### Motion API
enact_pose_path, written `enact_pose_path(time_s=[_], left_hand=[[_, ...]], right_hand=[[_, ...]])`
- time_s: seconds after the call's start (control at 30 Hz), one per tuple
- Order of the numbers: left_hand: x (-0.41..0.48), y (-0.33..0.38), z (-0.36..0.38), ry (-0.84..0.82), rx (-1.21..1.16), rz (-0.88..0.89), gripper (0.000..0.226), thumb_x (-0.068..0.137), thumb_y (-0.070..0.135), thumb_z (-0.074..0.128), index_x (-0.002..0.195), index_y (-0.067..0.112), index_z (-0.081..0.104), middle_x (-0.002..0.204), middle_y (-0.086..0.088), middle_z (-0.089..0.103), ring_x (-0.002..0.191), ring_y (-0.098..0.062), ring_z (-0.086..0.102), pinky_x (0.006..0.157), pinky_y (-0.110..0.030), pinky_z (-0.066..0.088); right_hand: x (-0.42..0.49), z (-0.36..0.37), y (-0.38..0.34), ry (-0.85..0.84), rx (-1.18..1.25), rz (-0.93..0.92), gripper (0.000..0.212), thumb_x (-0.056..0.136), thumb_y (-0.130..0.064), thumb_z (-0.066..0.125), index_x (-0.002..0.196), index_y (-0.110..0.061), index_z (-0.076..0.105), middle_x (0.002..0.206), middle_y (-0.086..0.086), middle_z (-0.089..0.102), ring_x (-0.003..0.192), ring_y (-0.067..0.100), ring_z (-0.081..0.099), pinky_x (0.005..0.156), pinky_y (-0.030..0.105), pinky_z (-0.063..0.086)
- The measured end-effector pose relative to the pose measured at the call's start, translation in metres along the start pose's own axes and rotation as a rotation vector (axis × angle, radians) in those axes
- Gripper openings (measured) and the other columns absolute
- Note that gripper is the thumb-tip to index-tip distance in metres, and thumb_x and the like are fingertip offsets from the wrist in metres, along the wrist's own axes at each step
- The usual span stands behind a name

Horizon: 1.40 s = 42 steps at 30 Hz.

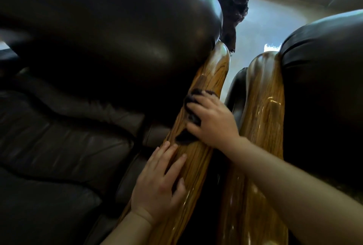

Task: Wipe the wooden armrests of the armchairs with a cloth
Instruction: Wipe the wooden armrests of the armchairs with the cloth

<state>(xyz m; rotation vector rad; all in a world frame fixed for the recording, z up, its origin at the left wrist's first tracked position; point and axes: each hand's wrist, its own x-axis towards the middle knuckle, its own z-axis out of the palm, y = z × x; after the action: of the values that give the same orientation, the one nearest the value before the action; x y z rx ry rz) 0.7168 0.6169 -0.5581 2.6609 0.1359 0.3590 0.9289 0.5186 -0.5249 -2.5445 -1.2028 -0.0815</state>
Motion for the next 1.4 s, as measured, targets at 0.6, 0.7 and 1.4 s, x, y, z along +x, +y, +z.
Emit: enact_pose_path(time_s=[0.6, 0.7, 1.4], left_hand=[[-0.025, -0.006, -0.006, -0.147, 0.140, 0.058, 0.065, 0.095, 0.046, 0.042, 0.154, 0.021, 0.028, 0.164, -0.009, 0.021, 0.153, -0.020, 0.006, 0.124, -0.044, 0.011], [-0.071, -0.013, -0.010, -0.227, 0.215, 0.110, 0.074, 0.095, 0.054, 0.042, 0.157, 0.022, 0.017, 0.166, -0.009, 0.011, 0.154, -0.023, 0.000, 0.122, -0.044, 0.007], [-0.135, -0.016, -0.021, -0.293, 0.190, 0.094, 0.073, 0.095, 0.050, 0.048, 0.156, 0.020, 0.023, 0.165, -0.012, 0.016, 0.153, -0.025, 0.005, 0.122, -0.045, 0.008]], right_hand=[[-0.031, 0.001, -0.038, -0.115, -0.061, 0.010, 0.053, 0.094, -0.058, 0.043, 0.142, -0.036, 0.049, 0.156, -0.004, 0.039, 0.149, 0.024, 0.022, 0.120, 0.040, 0.007], [-0.030, 0.004, -0.053, -0.114, -0.040, 0.133, 0.059, 0.092, -0.067, 0.039, 0.142, -0.037, 0.049, 0.158, -0.004, 0.036, 0.150, 0.024, 0.019, 0.121, 0.043, 0.008], [-0.123, 0.028, -0.116, -0.046, -0.129, -0.046, 0.052, 0.090, -0.059, 0.049, 0.135, -0.033, 0.057, 0.151, 0.003, 0.046, 0.148, 0.032, 0.025, 0.120, 0.052, 0.016]])
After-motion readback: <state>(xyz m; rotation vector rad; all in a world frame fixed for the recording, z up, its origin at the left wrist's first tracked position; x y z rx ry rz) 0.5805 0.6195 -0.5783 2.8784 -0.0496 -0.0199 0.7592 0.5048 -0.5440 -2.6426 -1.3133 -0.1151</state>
